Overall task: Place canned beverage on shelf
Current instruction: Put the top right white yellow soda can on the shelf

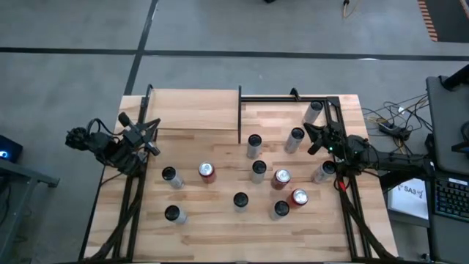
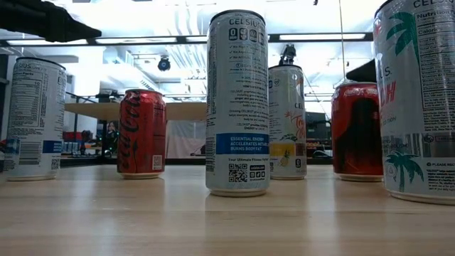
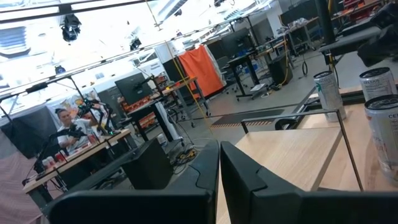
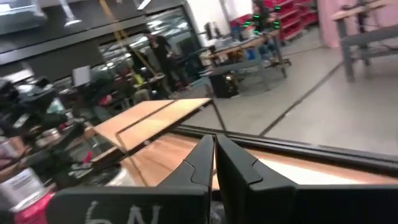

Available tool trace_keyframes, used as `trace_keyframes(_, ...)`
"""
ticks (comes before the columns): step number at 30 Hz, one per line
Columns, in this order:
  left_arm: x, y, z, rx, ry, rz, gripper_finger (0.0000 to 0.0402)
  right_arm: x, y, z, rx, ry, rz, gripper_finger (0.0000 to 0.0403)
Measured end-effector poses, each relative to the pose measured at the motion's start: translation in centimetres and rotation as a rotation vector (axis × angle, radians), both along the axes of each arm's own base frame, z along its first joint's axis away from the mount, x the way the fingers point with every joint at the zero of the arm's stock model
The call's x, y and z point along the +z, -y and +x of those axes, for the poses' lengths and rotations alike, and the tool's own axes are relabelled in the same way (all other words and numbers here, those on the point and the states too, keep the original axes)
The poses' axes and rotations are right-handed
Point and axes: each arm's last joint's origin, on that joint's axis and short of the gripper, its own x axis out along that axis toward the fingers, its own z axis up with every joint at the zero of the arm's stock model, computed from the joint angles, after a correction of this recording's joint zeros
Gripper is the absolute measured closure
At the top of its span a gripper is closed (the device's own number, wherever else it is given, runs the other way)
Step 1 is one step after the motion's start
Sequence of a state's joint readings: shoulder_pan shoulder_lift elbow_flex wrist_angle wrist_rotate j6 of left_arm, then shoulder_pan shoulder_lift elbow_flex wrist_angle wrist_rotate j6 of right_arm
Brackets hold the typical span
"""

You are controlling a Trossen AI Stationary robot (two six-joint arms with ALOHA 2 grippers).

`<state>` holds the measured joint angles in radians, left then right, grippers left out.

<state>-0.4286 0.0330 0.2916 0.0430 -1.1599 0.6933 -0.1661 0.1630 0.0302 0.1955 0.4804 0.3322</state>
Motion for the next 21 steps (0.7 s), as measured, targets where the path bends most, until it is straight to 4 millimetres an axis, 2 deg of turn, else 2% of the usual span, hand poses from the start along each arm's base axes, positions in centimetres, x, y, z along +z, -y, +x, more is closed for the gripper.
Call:
trace_keyframes(6, 0.0, 0.0, 0.0, 0.001, -0.001, 0.001, 0.0402, 3.0, -0.3, -0.2, 0.096, 0.078, -0.035, 0.0394)
trace_keyframes(16, 0.0, 0.0, 0.0, -0.004, 0.022, -0.023, 0.0402, 8.5, -0.5, -1.6, 0.095, 0.234, -0.051, 0.0394)
trace_keyframes(18, 0.1, 0.0, 0.0, -0.034, 0.124, -0.125, 0.0402, 9.4, -0.6, -1.9, 0.093, 0.258, -0.057, 0.0394)
trace_keyframes(21, 0.7, 0.1, 0.0, -0.175, 0.456, -0.443, 0.0402, 10.7, -0.6, -2.5, 0.071, 0.269, -0.092, 0.0394)
